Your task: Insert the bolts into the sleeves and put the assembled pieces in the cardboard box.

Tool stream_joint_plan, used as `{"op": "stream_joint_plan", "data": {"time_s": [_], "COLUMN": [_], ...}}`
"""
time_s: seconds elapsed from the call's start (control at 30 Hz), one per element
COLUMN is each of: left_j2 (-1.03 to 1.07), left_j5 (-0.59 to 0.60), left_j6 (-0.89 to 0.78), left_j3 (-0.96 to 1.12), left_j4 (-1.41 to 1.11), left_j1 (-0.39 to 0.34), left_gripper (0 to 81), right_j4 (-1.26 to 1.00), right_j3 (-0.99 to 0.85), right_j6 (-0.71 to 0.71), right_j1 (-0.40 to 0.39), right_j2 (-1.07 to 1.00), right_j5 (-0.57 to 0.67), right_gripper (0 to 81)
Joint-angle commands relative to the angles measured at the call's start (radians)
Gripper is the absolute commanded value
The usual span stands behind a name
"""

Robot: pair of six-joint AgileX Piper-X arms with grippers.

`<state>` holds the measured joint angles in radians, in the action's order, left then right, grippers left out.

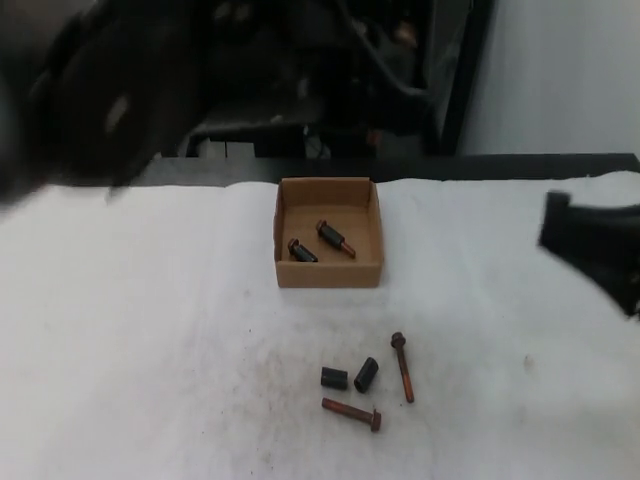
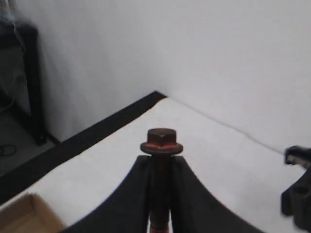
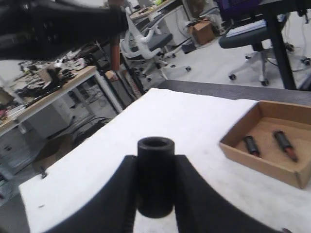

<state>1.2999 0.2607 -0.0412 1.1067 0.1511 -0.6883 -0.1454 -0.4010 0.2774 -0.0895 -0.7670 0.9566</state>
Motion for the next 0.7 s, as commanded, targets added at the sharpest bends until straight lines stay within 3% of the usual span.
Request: {"op": "stream_joint_plan", "data": {"time_s": [0.0, 0.17, 0.3, 0.43, 0.67], "left_j2": [-0.109, -0.151, -0.151, -0.152, -0.153], "left_j5": [0.075, 0.139, 0.186, 0.286, 0.364], "left_j6": [-0.095, -0.381, -0.561, -0.642, -0.67], "left_j3": [-0.224, -0.5, -0.664, -0.745, -0.761], "left_j4": [-0.405, -0.833, -1.125, -1.307, -1.326], "left_j1": [0.01, 0.039, 0.079, 0.12, 0.138], "left_gripper": [0.3, 0.3, 0.3, 0.3, 0.3], "right_j4": [-0.111, -0.216, -0.345, -0.488, -0.69], "right_j3": [0.028, 0.042, 0.042, 0.042, 0.042], "right_j6": [0.016, -0.006, -0.009, 0.002, 0.122], "right_j1": [-0.068, -0.301, -0.425, -0.49, -0.543], "right_j2": [-0.016, -0.131, -0.254, -0.379, -0.504], "right_j5": [-0.037, -0.245, -0.306, -0.323, -0.321], "right_gripper": [0.8, 0.8, 0.8, 0.8, 0.8]}}
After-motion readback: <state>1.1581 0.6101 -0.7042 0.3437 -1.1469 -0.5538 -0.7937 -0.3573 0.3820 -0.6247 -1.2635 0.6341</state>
